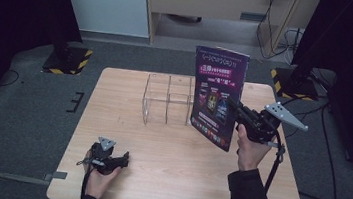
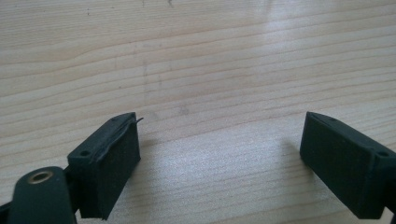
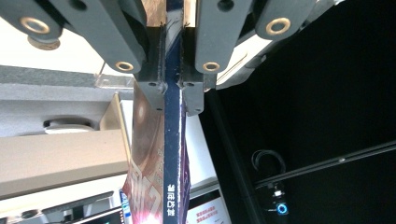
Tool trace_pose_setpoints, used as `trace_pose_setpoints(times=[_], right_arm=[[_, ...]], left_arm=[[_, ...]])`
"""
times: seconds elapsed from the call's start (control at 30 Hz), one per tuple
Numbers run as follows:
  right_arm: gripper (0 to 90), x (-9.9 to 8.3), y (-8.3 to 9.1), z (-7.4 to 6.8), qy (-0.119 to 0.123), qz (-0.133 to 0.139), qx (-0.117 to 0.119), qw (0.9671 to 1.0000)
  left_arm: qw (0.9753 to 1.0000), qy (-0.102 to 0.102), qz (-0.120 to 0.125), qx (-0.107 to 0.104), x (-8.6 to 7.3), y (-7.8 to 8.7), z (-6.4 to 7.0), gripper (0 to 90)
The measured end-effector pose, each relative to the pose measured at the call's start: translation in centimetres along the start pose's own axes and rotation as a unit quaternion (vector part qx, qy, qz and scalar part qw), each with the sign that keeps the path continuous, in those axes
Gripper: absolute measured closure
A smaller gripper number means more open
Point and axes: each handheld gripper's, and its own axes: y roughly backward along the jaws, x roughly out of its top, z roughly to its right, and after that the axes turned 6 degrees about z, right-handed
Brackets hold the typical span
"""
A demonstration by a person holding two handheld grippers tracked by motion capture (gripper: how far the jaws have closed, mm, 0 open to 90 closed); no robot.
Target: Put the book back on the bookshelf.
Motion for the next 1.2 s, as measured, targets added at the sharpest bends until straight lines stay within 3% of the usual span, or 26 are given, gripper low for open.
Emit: trace_pose_setpoints(times=[0.57,1.2], right_arm=[[84.5,-0.1,-2.6,1.5,0.013,0.013,-0.031,0.9993],[84.5,-2.3,-6.0,2.9,0.009,0.008,-0.050,0.9987]], left_arm=[[1.0000,0.001,0.000,0.000,0.0,0.0,0.0,11.0],[1.0000,0.000,0.000,0.000,0.0,0.0,0.0,11.0]])
